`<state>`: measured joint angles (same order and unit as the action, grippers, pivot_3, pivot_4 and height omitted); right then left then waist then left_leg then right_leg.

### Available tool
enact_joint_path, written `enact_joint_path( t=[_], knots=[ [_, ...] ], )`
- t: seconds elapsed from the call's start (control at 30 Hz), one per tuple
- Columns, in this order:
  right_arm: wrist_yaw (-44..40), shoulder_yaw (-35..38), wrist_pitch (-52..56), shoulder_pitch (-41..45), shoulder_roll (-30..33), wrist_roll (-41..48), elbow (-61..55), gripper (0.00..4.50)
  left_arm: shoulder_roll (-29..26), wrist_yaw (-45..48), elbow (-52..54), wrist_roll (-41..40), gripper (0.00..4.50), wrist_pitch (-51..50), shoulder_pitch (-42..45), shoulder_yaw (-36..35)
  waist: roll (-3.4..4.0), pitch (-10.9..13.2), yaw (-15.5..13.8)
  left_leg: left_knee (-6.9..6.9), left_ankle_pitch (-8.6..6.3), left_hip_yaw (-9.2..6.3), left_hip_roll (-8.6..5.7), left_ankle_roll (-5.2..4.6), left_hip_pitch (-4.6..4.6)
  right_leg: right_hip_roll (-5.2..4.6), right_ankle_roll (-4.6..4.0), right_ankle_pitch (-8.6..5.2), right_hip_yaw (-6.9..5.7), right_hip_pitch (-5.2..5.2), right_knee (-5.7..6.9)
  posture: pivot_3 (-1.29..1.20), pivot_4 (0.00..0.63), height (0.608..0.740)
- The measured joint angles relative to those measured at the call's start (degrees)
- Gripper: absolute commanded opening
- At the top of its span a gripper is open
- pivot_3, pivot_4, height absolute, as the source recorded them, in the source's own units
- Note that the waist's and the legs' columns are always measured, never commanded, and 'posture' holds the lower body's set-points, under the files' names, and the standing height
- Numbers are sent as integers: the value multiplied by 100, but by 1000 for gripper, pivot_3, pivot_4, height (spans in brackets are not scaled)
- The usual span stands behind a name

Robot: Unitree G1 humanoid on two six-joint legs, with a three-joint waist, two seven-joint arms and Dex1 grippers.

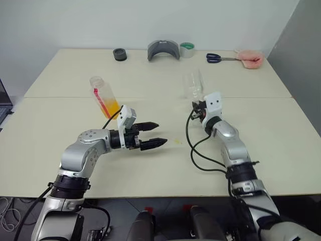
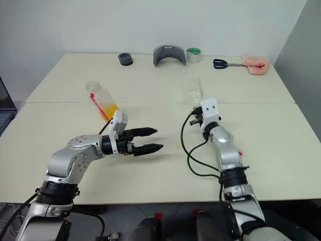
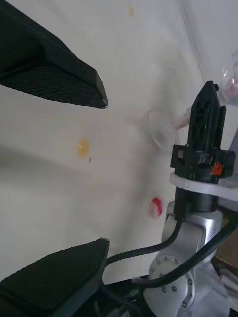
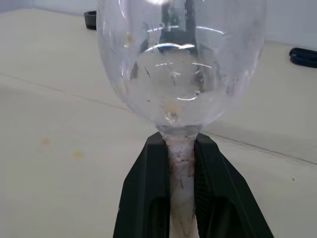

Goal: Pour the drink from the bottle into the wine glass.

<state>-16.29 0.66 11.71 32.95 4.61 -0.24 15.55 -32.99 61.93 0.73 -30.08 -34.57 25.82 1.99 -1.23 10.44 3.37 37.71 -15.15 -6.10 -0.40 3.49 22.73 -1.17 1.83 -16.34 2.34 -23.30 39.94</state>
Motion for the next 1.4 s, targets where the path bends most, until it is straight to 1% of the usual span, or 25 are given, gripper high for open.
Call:
enact_joint_path(
  t=[0.2, 0.37, 0.6, 0.73, 0.8, 0.9, 1.03, 1.27, 1.4],
  knots=[
    [53, -92, 316, -539, -44, 127, -819, 288, -41, 5, 103, 6, 4500, -12, -29, 9, -1, -2, -10, -1, 0, 0, 1, 0, -6, 2, 0, -1, 0, 5, 0, 0, 150, 740],
    [48, -177, 462, -727, -37, 164, -1126, 287, -56, -57, 106, 115, 4500, 138, -45, 8, -1, -3, -11, -3, 0, 2, 2, -1, -11, 3, 0, -1, 0, 7, -1, 0, 150, 740],
    [-21, -260, 633, -1119, 27, 249, -1567, 271, 137, -617, 107, 433, 4500, 855, -239, -160, -3, -8, -8, -8, -1, 6, 6, -1, -21, 3, 0, -1, 5, 10, -1, 0, 150, 740],
    [-24, -263, 597, -1039, -75, 327, -1501, 270, 224, -953, 176, 484, 4500, 1035, -358, -309, -5, -9, 16, -17, -1, 15, 9, -1, -31, 7, 0, -1, 13, 11, -1, 0, 150, 740],
    [-9, -268, 502, -877, -142, 334, -1290, 270, 291, -1152, 247, 486, 4500, 1060, -393, -413, -5, -9, 29, -22, -1, 17, 11, -1, -34, 9, 0, -1, 14, 11, 0, 0, 150, 740],
    [-12, -288, 263, -561, -277, 363, -826, 270, 237, -1343, 507, 452, 4500, 989, -562, -599, -5, -8, 88, -31, 0, 21, 14, -1, -37, 10, 0, -1, 17, 9, 0, 0, 150, 740],
    [-117, -378, -323, 61, -401, 362, 172, 270, 31, -1516, 852, 391, 4500, 851, -774, -833, -4, -6, 129, -54, 2, 19, 12, 0, -40, 9, -1, -1, 15, 4, -2, 0, 150, 740],
    [-282, -361, -1589, 1303, -827, 391, 2175, 270, -224, -1750, 985, 346, 4500, 750, -822, -1164, -4, -5, 139, -65, 3, 19, 10, 1, -41, 5, -3, -1, 14, 2, -8, 0, 150, 740],
    [-368, -288, -2087, 1606, -1080, 444, 3101, 270, -235, -1794, 1051, 330, 4500, 726, -833, -1250, -4, -5, 139, -66, 3, 19, 9, 3, -41, 4, -4, -1, 14, 2, -8, 0, 150, 740]
  ],
)
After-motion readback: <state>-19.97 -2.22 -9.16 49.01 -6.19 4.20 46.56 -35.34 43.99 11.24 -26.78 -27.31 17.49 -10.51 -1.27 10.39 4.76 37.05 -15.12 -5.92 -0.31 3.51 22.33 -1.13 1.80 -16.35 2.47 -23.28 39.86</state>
